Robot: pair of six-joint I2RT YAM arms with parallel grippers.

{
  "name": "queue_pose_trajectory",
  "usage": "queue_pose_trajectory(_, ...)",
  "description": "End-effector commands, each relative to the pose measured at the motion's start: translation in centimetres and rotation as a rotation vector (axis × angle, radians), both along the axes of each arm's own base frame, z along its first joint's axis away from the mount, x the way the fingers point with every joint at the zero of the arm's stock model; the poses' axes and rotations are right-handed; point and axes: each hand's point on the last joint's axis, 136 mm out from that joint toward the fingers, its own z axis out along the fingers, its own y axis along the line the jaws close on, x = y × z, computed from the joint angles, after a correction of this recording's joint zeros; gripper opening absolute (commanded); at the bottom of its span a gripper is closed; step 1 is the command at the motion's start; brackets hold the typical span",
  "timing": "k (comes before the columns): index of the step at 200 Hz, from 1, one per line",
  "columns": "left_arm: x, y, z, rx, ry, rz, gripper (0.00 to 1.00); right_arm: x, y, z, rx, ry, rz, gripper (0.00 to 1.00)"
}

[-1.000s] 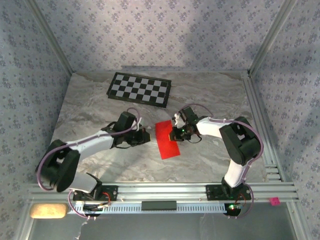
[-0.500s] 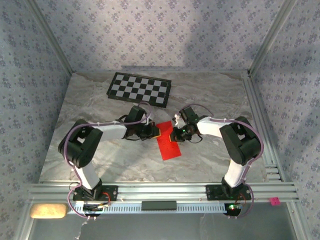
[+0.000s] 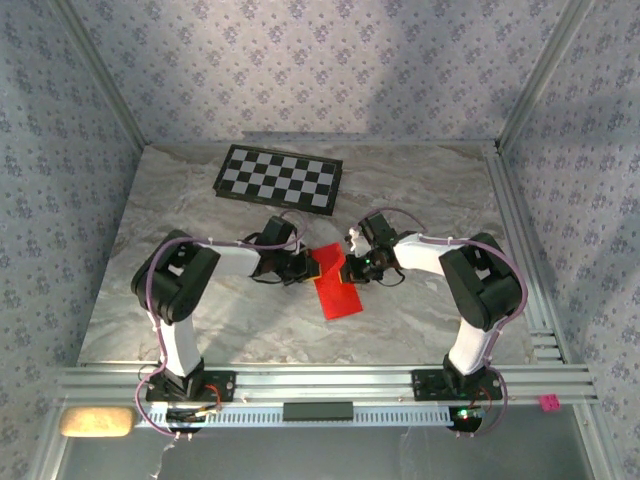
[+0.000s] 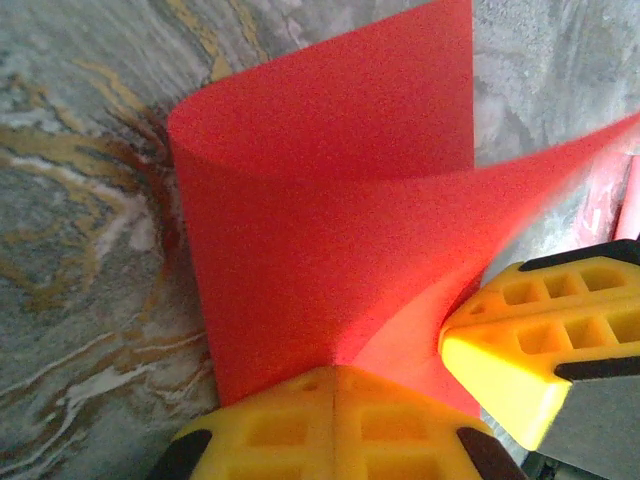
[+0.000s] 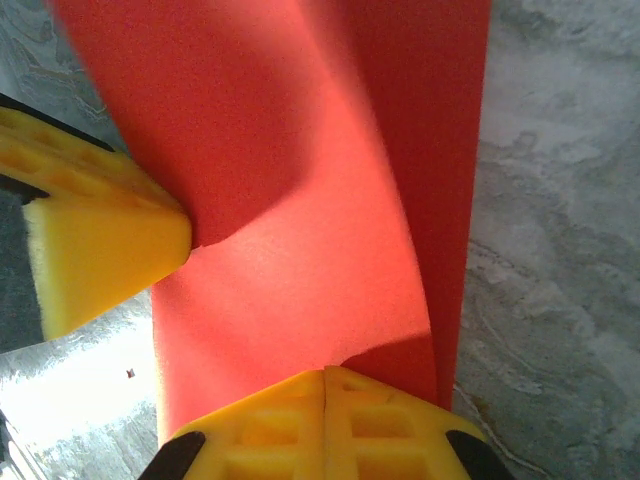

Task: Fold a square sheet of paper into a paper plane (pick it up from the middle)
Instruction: First fold the square sheet of paper in half at the center of the table.

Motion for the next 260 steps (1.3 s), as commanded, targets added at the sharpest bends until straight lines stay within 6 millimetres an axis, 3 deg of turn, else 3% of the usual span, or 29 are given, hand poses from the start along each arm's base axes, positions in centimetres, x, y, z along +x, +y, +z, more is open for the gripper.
queue_pose_trajectory(1, 0.2, 0.9, -0.9, 0.021, 0.009, 0.004, 0.04, -4.0, -4.1, -4.5, -0.198, 0.166, -0.021, 0.0)
queue_pose_trajectory(43, 1.6, -0.2, 2.9, -0.049, -0.046, -0.003, 0.06, -3.9, -3.9, -4.3, -0.191, 0.164, -0.021, 0.0)
queue_pose_trajectory(68, 2.2, -0.5, 3.6, -0.051, -0.065, -0.014, 0.07, -3.8, -4.0, -4.3, -0.195, 0.163, -0.022, 0.0)
queue_pose_trajectory(102, 2.6, -0.3, 1.9, -0.03, -0.036, -0.016, 0.07, -3.7, -4.0, -4.2, -0.194, 0.159, -0.027, 0.0)
queue_pose_trajectory(155, 3.2, 1.7, -2.3, 0.08, 0.011, 0.038, 0.06, -3.8, -4.1, -4.4, -0.201, 0.165, -0.028, 0.0)
queue_pose_trajectory(260, 6.2, 4.1, -2.3, 0.166, 0.008, 0.182, 0.05, -4.1, -4.5, -4.6, -0.212, 0.167, -0.024, 0.0)
